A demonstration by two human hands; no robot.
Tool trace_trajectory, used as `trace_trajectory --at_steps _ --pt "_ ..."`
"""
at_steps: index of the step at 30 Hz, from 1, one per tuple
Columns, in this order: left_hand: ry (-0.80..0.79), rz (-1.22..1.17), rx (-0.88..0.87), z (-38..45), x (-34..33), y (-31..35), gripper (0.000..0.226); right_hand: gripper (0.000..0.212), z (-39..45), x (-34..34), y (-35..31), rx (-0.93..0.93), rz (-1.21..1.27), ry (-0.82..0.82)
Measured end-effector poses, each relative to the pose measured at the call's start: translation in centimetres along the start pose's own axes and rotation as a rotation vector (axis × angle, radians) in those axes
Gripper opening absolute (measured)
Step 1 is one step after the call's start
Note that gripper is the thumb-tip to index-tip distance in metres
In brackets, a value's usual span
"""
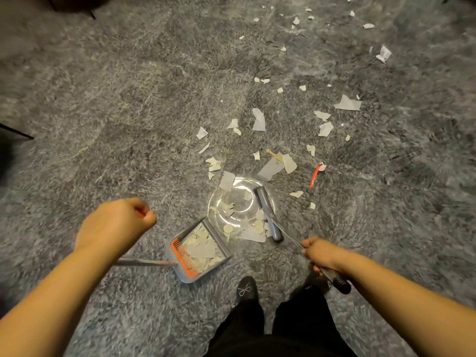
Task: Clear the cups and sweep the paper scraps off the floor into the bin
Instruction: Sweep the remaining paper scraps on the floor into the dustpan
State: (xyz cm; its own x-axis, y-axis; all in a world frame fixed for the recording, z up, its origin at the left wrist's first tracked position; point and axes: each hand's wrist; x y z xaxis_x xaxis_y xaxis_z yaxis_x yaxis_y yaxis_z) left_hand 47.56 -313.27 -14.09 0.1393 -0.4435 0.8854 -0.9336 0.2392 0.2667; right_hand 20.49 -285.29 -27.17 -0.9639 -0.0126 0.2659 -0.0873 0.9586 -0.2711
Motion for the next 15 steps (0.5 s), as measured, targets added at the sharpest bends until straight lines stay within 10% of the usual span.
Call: trace_trajectory --at_steps 15 --pt "0.039 0.004 -0.052 0.8 -0.5 -3.2 0.016 0.034 -1.6 -8.1 -6.5 0.164 -0.236 -0.204"
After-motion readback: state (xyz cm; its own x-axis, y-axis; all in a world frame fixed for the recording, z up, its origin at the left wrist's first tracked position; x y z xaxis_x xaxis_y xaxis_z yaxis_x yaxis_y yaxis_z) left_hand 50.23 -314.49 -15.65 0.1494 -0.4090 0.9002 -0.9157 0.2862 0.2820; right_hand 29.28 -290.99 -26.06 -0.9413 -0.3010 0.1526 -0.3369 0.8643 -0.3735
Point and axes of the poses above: each hand's wrist, its own z-axis towards the middle knuckle, its own x-axis out of the back of the hand, y = z × x, and after that the axes turned 13 degrees about -z, right-handed
